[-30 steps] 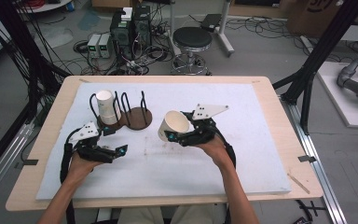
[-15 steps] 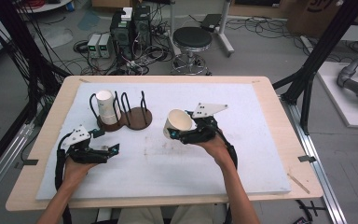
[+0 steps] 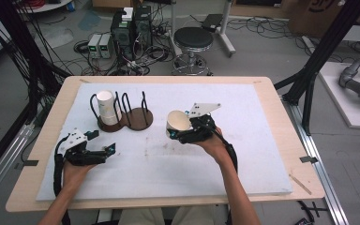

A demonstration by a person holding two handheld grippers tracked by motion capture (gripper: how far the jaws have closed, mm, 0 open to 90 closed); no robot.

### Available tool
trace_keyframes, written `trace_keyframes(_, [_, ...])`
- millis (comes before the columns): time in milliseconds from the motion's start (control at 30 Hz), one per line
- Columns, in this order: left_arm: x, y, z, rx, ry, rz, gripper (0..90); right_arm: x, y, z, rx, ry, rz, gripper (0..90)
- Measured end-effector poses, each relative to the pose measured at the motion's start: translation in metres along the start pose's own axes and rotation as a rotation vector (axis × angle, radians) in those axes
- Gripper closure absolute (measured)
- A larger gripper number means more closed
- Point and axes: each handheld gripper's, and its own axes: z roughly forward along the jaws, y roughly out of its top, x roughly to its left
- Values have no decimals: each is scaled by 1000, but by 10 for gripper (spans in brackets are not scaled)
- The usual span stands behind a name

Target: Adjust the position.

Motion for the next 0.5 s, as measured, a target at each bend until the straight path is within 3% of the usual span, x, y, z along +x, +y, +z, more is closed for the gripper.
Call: trace_keyframes(500, [-1, -1, 0, -2, 9, 13, 92, 1, 0, 9, 55, 21, -1, 302])
